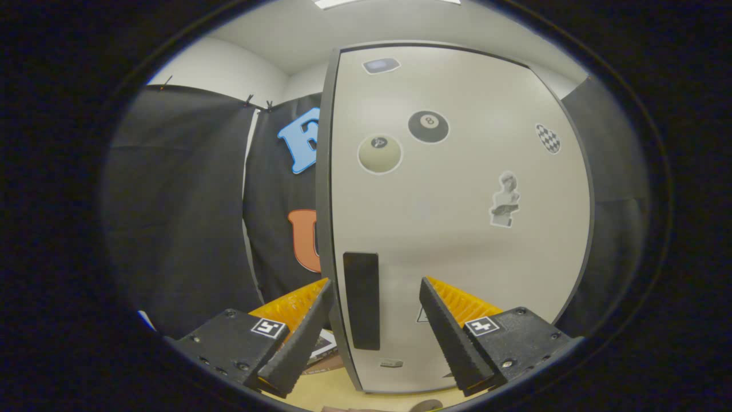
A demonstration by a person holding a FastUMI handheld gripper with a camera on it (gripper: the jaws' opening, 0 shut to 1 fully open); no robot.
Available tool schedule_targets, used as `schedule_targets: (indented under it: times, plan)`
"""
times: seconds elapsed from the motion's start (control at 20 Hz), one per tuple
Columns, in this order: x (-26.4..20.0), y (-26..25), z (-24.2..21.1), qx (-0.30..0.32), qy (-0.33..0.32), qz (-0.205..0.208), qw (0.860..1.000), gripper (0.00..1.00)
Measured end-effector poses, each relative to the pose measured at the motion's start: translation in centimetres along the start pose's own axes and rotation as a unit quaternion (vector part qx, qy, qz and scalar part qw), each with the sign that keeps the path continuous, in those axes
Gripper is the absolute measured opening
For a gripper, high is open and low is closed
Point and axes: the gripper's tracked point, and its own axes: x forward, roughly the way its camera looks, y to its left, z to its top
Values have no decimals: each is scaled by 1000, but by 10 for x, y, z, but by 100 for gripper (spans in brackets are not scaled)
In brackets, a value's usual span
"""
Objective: Open the shoe cabinet door, grab the shoes and put them into the shoe cabinet, then close the shoe cabinet door.
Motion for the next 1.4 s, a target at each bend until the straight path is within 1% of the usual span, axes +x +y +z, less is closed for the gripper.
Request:
schedule_targets:
  times: [0.05,0.1,0.15,0.2,0.25,0.3,0.35,0.4,0.45,0.65,0.75,0.85,0.95,1.05,1.15,1.25,1.4]
  plan:
    - [3,6,-4,-3,7,-3,1000,96]
    - [7,7,-6,-2,3,-4,1000,83]
    - [9,6,-8,0,1,-12,1000,78]
    - [12,8,-12,6,4,-16,1000,63]
    - [16,7,-16,-2,6,-23,1000,47]
    - [21,5,-24,-18,18,-23,999,39]
    - [21,5,-31,-24,27,-19,999,40]
    - [24,4,-29,-25,21,-16,999,40]
    - [22,3,-27,-9,20,-15,1000,39]
    - [18,4,-27,-25,11,16,1000,31]
    - [12,5,-28,6,10,9,1000,29]
    - [2,3,-25,3,2,-5,1000,29]
    - [-10,6,-25,6,0,1,1000,29]
    - [-25,9,-24,33,3,9,999,29]
    - [-32,6,-25,33,17,12,999,29]
    - [-41,5,-26,27,24,28,999,28]
    - [-60,5,-25,36,31,69,996,27]
